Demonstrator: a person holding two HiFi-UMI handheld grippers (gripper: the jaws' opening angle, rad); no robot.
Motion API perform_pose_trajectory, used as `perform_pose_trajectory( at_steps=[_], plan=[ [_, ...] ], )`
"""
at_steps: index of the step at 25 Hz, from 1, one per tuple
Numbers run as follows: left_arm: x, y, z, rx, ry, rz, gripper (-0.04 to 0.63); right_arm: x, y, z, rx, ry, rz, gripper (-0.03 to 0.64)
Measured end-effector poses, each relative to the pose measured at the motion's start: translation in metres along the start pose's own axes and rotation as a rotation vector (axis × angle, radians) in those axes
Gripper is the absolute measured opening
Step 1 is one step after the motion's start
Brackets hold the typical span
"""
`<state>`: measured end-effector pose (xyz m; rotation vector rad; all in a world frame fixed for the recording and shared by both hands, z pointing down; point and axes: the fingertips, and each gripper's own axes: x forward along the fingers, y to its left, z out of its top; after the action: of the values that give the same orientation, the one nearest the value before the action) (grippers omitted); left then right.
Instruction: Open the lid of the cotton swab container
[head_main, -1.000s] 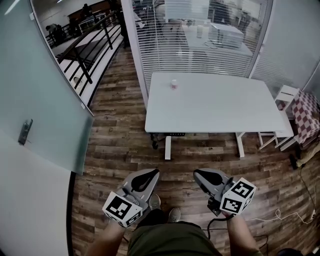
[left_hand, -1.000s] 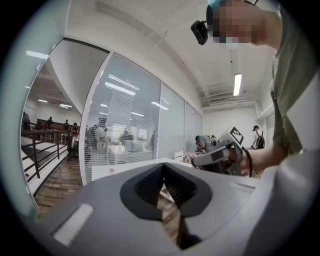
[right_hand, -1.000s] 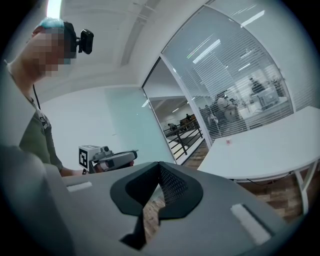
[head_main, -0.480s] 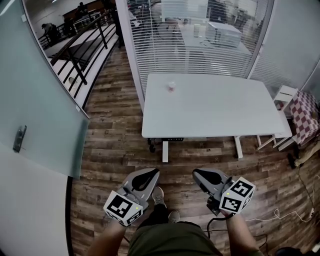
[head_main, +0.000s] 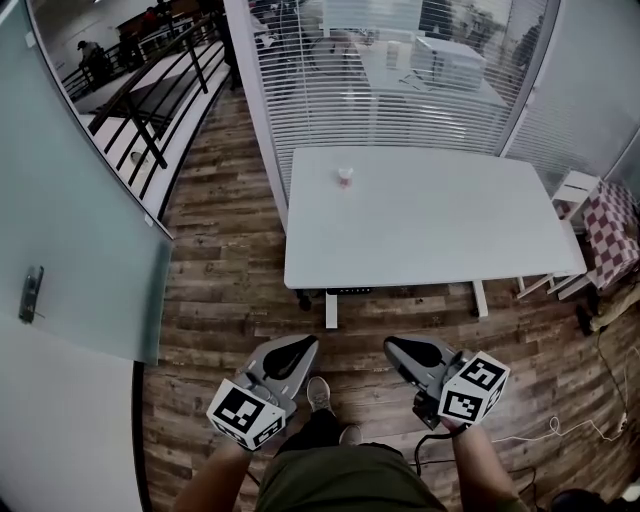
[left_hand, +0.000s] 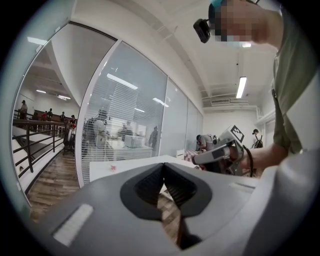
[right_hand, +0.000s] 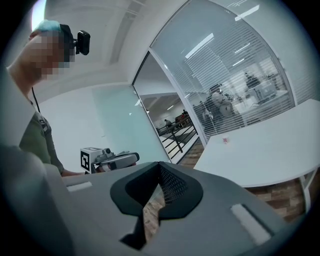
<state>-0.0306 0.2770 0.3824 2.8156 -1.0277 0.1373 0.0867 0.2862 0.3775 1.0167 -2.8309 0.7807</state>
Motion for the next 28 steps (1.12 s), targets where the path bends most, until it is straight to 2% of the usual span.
perform_pose_trajectory(
  at_steps=[8, 28],
  plan=[
    [0.029, 0.05, 0.001, -0.014, 0.009, -0.029, 0.008, 0.043, -0.029, 0.016, 0.003, 0.02, -0.028, 0.009],
    [0.071, 0.165, 0.016, -0.018, 0.02, -0.079, 0.008, 0.144, -0.078, 0.065, 0.023, -0.003, -0.086, 0.009]
  ],
)
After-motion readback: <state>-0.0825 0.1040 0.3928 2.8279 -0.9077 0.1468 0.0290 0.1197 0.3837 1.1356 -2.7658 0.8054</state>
